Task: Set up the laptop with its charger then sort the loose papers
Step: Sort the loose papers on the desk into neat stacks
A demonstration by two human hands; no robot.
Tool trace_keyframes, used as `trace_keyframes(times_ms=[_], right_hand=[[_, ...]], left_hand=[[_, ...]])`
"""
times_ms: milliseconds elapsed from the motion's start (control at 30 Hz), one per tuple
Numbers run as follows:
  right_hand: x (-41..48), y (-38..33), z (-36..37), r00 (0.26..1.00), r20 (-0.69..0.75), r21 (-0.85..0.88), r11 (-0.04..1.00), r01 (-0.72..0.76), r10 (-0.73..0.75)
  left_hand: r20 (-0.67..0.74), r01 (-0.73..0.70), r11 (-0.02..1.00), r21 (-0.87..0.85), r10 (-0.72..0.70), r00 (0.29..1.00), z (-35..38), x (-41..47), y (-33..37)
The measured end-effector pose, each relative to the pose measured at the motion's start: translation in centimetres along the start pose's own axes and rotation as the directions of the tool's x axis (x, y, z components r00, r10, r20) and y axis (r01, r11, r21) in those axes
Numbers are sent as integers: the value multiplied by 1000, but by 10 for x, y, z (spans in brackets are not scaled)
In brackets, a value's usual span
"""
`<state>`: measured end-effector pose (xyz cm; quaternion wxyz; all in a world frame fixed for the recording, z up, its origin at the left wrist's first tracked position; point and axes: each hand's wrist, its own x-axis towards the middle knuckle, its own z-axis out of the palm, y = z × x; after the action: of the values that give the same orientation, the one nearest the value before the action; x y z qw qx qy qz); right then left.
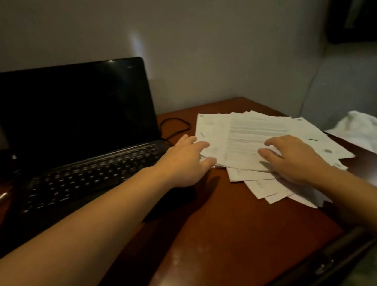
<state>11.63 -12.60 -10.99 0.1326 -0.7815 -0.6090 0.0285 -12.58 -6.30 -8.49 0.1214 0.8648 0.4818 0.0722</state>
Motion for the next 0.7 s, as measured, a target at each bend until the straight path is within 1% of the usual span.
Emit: trace_keyframes(times_ms=[100, 200, 267, 300, 333, 367, 400, 433, 467, 500, 533, 567, 600, 700], right_hand=[[2, 20, 11, 1000, 22, -22, 1000, 10, -10], [7, 24, 20, 998, 30, -29, 999, -47, 47], [9, 26, 21, 998, 18, -28, 997, -66, 66], [9, 26, 22, 998, 11, -22, 997, -69, 69], [10, 27, 22, 997, 9, -14, 997, -73, 73], [10, 28, 24, 997, 6, -8, 997, -79, 79], [11, 28, 24, 996, 2, -5, 996, -86, 86], [11, 29, 25, 996, -2, -3, 996, -92, 92], [11, 29, 25, 995, -4, -4, 995, -95, 95], [12, 30, 25, 995, -5, -5, 995, -95, 95], [12, 30, 25, 996, -5, -5, 996, -91, 91], [11, 31, 25, 996, -6, -1, 996, -87, 87], [11, 32, 25, 996, -6, 6, 996, -84, 84], [9, 33, 23, 997, -13, 27, 996, -80, 81]], left_hand=[[67, -40, 998, -50, 44, 997, 13, 23, 21], [92, -30, 988, -149, 44, 995, 22, 41, 39], [56, 15, 970, -244, -1, 998, 26, 54, 48], [30, 55, 948, -314, -48, 998, 27, 60, 51], [10, 103, 906, -410, -109, 994, 27, 67, 53], [3, 154, 834, -529, -180, 984, 25, 72, 56], [15, 205, 720, -663, -261, 965, 23, 76, 58], [56, 252, 564, -786, -341, 938, 20, 80, 60], [111, 280, 395, -875, -398, 910, 18, 82, 63], [176, 304, 253, -918, -426, 888, 14, 82, 67], [225, 331, 180, -926, -440, 870, 12, 82, 71], [251, 359, 165, -919, -458, 853, 12, 82, 74], [266, 383, 171, -908, -470, 842, 12, 81, 76], [257, 417, 251, -874, -488, 834, 14, 84, 82]])
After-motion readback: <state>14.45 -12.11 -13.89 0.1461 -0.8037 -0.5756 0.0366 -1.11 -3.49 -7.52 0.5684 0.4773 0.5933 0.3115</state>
